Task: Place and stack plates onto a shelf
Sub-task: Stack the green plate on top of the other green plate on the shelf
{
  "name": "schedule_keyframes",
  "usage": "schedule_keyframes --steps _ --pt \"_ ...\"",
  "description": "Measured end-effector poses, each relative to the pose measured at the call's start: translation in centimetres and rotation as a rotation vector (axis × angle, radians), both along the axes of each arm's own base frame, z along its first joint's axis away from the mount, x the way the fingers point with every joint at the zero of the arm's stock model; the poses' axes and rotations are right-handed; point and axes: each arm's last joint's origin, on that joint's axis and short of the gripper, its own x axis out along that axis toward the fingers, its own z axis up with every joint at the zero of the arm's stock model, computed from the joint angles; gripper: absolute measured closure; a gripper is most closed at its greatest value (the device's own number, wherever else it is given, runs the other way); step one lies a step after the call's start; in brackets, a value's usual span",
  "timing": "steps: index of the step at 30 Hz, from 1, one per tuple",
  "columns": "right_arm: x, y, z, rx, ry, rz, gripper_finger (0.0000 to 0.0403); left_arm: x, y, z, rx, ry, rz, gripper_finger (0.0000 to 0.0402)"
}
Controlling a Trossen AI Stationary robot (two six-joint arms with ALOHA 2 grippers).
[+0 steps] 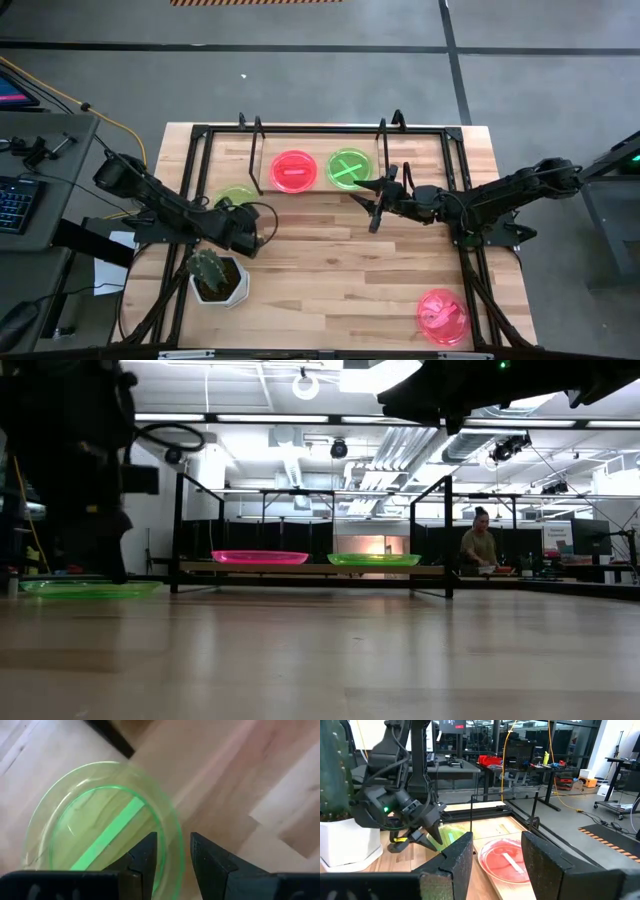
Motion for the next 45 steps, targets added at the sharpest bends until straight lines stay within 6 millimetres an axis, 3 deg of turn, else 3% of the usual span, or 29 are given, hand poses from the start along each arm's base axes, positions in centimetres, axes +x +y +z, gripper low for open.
schedule_keyframes --steps 8,20,24,29,31,45 --pt "0.0 0.0 0.0 0.0 0.0 -0.005 0.0247 -0.6 0.4 -1.3 0.004 -0.108 -0.042 0.0296" --pt "0.0 0.0 0.0 0.0 0.0 -0.004 0.0247 -1.3 2.1 -2.2 0.025 -0.073 0.024 0.03" --pt "0.0 0.0 0.0 0.0 0.001 -0.003 0.0247 -1.4 2.3 -2.3 0.02 -0.072 0.03 0.0326" --pt "0.0 0.0 0.0 0.0 0.001 -0.003 0.0247 -1.4 2.3 -2.4 0.024 -0.062 0.027 0.0391" --pt "0.0 0.0 0.0 0.0 0.004 -0.003 0.0247 -1.4 2.3 -2.3 0.024 -0.058 0.025 0.0395" --pt "0.0 0.0 -0.1 -0.001 0.011 0.001 0.0247 2.0 -0.1 2.1 -0.198 -0.09 -0.214 0.0401"
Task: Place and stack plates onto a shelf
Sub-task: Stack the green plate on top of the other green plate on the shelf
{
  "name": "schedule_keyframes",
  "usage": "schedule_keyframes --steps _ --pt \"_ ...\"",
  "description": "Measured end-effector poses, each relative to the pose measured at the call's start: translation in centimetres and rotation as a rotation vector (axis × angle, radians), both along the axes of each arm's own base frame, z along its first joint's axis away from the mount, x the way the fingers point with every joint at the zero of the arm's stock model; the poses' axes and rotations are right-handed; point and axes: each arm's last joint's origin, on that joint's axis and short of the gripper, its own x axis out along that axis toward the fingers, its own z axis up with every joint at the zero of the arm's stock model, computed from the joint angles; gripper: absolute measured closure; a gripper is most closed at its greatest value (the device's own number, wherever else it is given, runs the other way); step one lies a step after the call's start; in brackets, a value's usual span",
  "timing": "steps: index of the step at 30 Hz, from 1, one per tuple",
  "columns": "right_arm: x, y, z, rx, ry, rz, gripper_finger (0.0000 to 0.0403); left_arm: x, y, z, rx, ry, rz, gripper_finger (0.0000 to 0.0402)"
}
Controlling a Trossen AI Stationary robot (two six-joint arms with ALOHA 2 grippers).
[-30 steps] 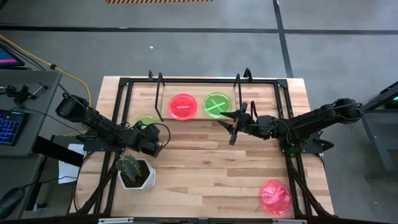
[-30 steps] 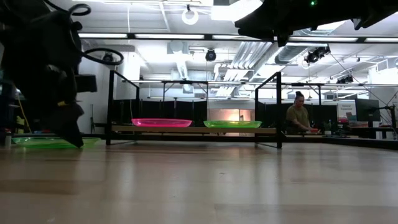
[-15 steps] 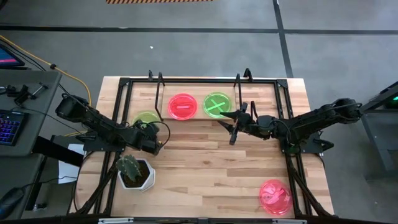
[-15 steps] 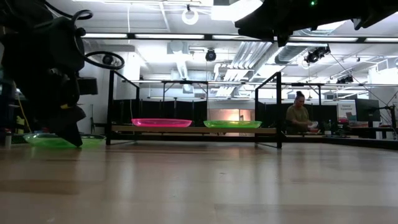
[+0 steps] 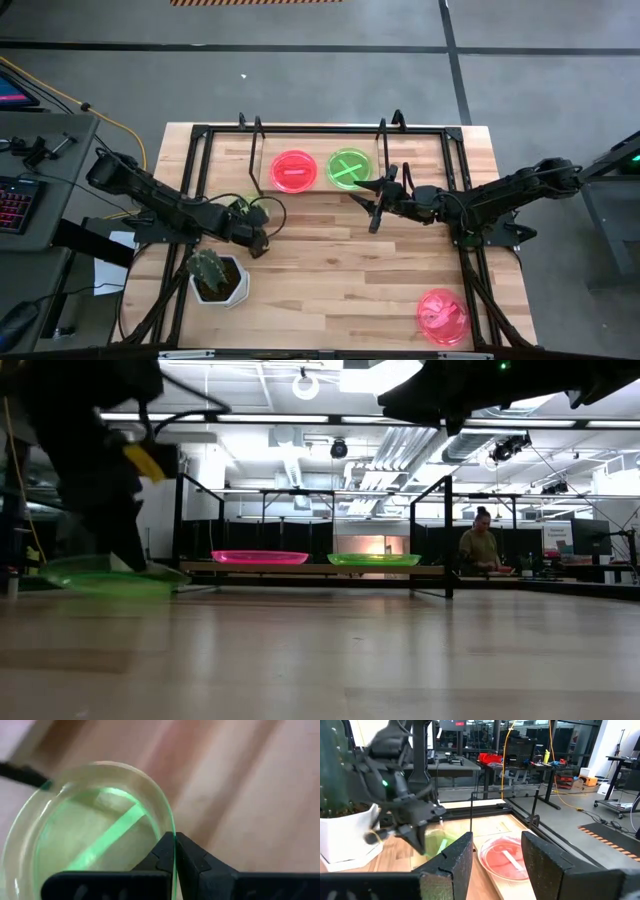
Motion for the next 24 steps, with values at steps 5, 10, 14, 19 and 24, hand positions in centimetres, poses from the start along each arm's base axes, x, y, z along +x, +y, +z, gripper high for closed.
schedule_keyframes --steps 5,10,14,19,24 --pt "0.0 0.0 -0.1 -0.001 0.006 0.0 0.0247 0.7 -2.0 1.9 -0.073 -0.016 -0.09 0.0401" --pt "0.0 0.0 0.0 -0.001 0.004 -0.001 0.0247 1.9 -4.1 4.9 -0.089 -0.1 -0.215 0.0401" --pt "0.0 0.0 0.0 -0.001 0.004 -0.001 0.0247 2.7 -5.2 7.3 -0.052 -0.17 -0.309 0.0401" --pt "0.0 0.0 0.0 -0.001 -0.002 -0.001 0.0247 3.9 -5.5 9.6 0.075 -0.252 -0.433 0.0401" --pt "0.0 0.0 0.6 -0.006 -0.058 -0.007 0.0247 5.8 -4.0 10.9 0.259 -0.333 -0.58 0.0401"
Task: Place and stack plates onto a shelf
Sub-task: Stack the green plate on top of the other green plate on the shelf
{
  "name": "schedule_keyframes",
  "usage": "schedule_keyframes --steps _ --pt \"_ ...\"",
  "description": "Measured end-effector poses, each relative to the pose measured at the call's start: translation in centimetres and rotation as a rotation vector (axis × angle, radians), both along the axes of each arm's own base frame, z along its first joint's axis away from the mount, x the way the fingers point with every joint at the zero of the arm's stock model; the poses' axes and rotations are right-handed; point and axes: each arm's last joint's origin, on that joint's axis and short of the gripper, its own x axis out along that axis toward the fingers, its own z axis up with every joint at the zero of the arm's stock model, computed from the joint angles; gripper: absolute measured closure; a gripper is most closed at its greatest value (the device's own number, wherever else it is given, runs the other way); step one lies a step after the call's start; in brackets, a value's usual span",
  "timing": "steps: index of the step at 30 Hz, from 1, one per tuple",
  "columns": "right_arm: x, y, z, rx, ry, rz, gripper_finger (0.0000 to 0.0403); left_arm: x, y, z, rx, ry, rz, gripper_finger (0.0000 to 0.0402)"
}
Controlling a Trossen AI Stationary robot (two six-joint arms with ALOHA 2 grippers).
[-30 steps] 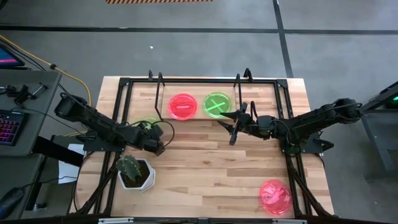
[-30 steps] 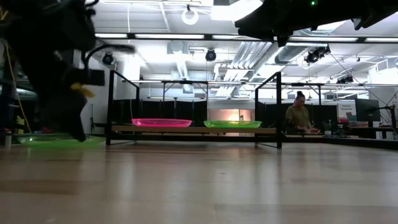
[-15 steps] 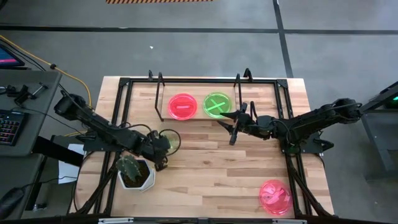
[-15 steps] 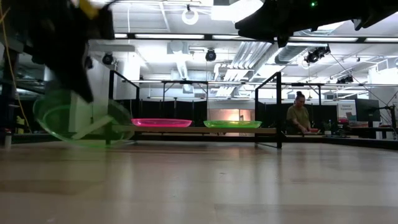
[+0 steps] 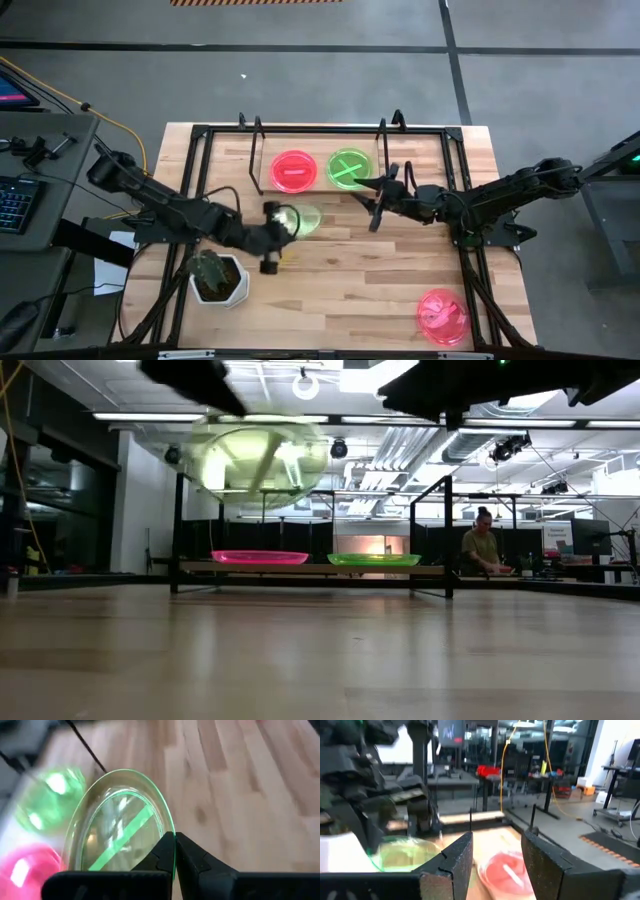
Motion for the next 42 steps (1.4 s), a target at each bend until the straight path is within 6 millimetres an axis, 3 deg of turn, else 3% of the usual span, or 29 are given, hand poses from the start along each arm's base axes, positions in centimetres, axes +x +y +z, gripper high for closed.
schedule_keyframes --steps 7,14,22,29,42 --pt "-0.3 0.0 1.4 -0.009 -0.125 0.002 0.0247 2.3 4.3 1.3 0.235 -0.098 -0.036 0.0401" --pt "-1.8 0.7 3.2 -0.013 -0.197 0.037 0.0247 4.4 8.4 0.5 0.249 -0.11 -0.094 0.0401" --pt "-2.7 2.3 3.9 -0.071 -0.202 0.097 0.0247 8.3 11.8 -3.4 0.368 -0.122 -0.151 0.0401" --pt "-2.7 2.3 3.8 -0.071 -0.189 0.082 0.0247 10.8 14.5 -7.2 0.39 -0.177 -0.156 0.0401" --pt "-2.7 2.3 3.8 -0.071 -0.188 0.079 0.0247 11.7 17.3 -11.4 0.414 -0.122 -0.126 0.0401"
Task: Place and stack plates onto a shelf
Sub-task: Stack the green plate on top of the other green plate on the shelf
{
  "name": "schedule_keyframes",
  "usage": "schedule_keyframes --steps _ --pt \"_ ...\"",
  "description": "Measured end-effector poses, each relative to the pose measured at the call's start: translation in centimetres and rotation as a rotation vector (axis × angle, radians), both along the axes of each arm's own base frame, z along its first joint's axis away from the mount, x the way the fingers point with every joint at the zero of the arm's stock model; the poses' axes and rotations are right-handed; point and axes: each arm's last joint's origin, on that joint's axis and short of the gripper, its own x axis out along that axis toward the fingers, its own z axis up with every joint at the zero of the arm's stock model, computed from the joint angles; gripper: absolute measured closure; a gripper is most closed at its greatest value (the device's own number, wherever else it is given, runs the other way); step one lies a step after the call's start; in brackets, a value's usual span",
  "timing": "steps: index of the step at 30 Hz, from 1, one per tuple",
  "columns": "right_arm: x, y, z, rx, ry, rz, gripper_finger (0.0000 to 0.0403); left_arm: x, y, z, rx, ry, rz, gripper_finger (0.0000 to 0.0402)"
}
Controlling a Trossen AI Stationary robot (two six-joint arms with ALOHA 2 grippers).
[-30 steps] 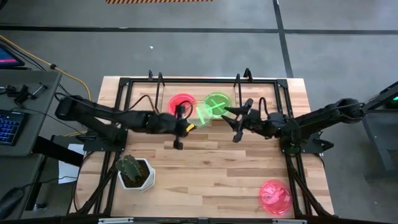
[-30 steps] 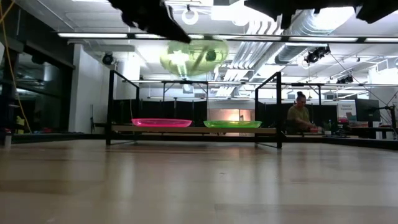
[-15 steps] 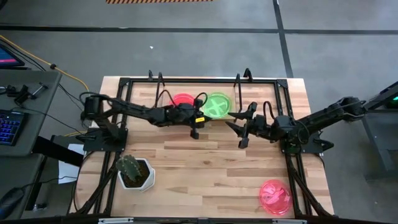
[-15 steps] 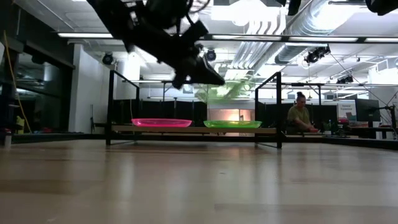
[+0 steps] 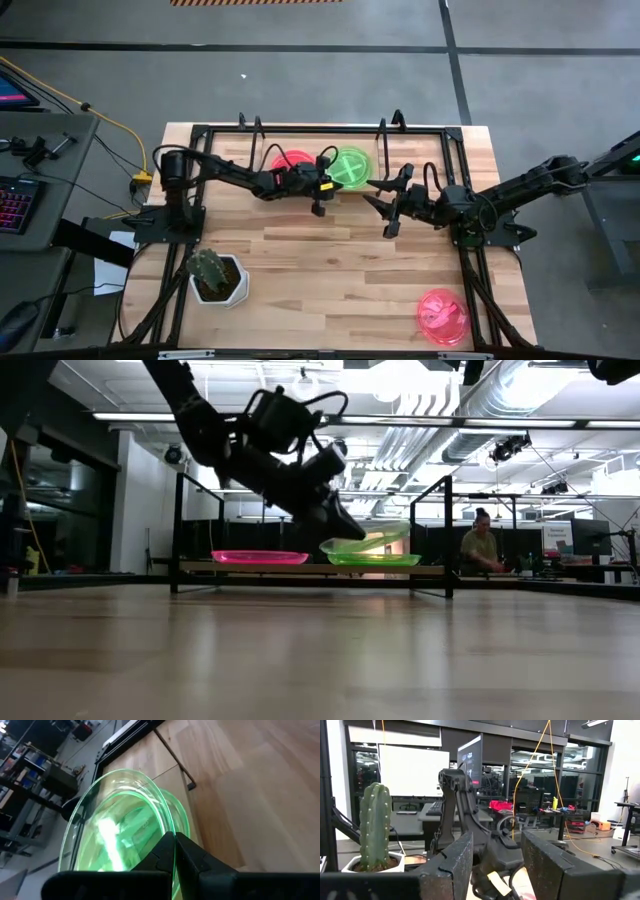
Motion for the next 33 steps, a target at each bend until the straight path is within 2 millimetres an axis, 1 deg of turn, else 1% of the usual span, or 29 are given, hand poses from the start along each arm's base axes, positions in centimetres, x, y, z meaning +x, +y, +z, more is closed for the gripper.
schedule_keyframes --steps 5,10,19,24,33 --pt "0.0 0.0 0.0 0.003 -0.001 0.001 0.0247 0.33 0.77 -0.93 0.003 -0.033 0.002 0.0401" --pt "0.02 -0.04 -0.02 0.001 0.003 -0.002 0.0247 0.48 0.69 -0.98 0.0 -0.053 -0.035 0.0401" --pt "0.03 -0.04 -0.05 0.006 0.004 0.0 0.0247 0.48 0.7 -0.98 0.009 -0.051 -0.039 0.0397" --pt "0.03 -0.04 -0.05 0.02 0.001 0.004 0.0247 0.48 0.7 -0.98 0.025 -0.046 -0.047 0.0368" --pt "0.07 -0.03 -0.14 0.019 0.012 0.007 0.0247 0.55 0.38 -0.95 0.038 -0.043 -0.041 0.0289"
